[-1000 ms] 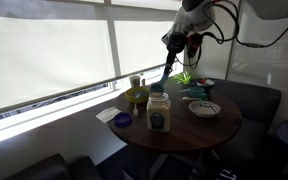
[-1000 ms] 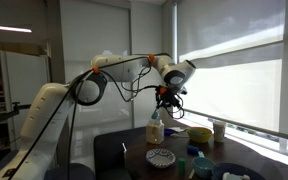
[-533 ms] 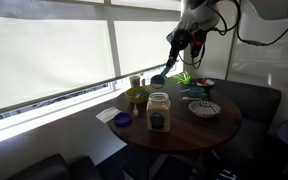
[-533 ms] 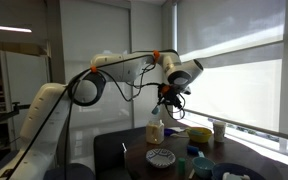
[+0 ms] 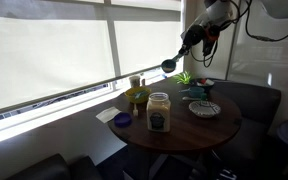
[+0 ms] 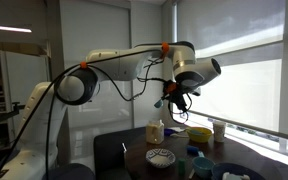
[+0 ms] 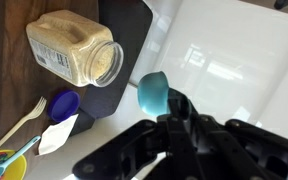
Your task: Pick up the blue measuring spoon from the white bowl and scoop one spoonful of sugar, pour the sugar into the white bowl and put the blue measuring spoon in the clear container of sugar
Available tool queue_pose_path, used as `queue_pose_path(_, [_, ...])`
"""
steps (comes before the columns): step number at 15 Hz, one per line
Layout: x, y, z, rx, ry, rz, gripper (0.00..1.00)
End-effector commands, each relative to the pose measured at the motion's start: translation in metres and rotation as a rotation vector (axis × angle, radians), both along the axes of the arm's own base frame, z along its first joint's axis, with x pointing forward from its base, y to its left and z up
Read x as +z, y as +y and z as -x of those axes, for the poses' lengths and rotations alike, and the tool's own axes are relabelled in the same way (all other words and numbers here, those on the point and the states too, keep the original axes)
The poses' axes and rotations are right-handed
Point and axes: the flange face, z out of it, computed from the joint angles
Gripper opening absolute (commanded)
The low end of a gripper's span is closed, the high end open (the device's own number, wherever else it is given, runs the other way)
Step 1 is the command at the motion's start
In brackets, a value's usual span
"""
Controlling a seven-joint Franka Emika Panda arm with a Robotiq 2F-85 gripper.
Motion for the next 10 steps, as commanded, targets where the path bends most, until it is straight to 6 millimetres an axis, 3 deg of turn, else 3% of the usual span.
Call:
queue_pose_path(1, [-0.003, -0.028, 0.032, -0.042, 0.007, -0.089, 0.02])
queue_pose_path(6, [-0.022, -0.06, 0.07, -0.117, 0.011, -0.14, 0.02])
queue_pose_path(10, [-0.041, -0.072, 0.103, -0.158, 0.027, -0.165, 0.02])
